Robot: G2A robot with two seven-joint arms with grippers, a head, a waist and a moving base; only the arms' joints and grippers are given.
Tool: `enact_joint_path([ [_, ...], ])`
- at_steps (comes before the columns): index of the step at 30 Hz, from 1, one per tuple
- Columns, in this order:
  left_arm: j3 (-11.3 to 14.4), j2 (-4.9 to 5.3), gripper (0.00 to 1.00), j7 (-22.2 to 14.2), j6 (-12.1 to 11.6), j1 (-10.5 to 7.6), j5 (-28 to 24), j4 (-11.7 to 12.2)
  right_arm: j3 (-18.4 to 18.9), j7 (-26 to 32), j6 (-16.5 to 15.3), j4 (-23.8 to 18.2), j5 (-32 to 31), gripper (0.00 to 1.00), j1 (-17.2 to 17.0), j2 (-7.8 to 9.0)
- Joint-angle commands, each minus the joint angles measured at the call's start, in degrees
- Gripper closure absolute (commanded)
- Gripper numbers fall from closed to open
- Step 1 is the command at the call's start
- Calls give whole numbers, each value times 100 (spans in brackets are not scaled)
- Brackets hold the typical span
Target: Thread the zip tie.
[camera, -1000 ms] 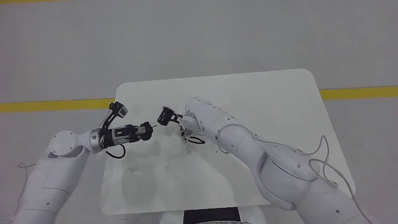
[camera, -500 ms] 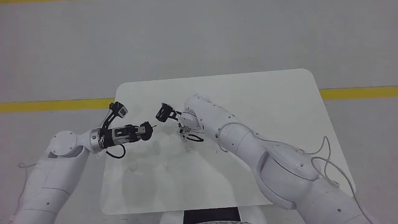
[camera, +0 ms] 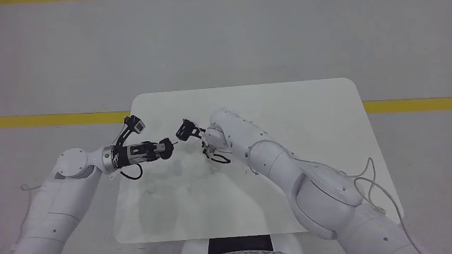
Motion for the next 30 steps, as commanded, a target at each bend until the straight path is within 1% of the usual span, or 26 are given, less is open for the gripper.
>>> enact_joint_path([
  [1,0,0,100,0,0,0,0,0,6,9,-1,-4,-18,93,-9,-8],
  [2,0,0,100,0,0,0,0,0,6,20,-5,-5,-35,90,-12,-12],
  [4,0,0,100,0,0,0,0,0,11,33,2,-8,-61,88,-20,-23],
  [6,0,0,100,0,0,0,0,0,16,45,7,-14,-82,82,-27,-32],
  [7,0,0,100,0,0,0,0,0,18,54,12,-14,-100,81,-30,-37],
  [16,0,0,100,0,0,0,0,0,47,98,68,-8,-224,83,-39,-75],
  [30,0,0,100,0,0,0,0,0,97,152,158,2,-396,82,-52,-142],
])
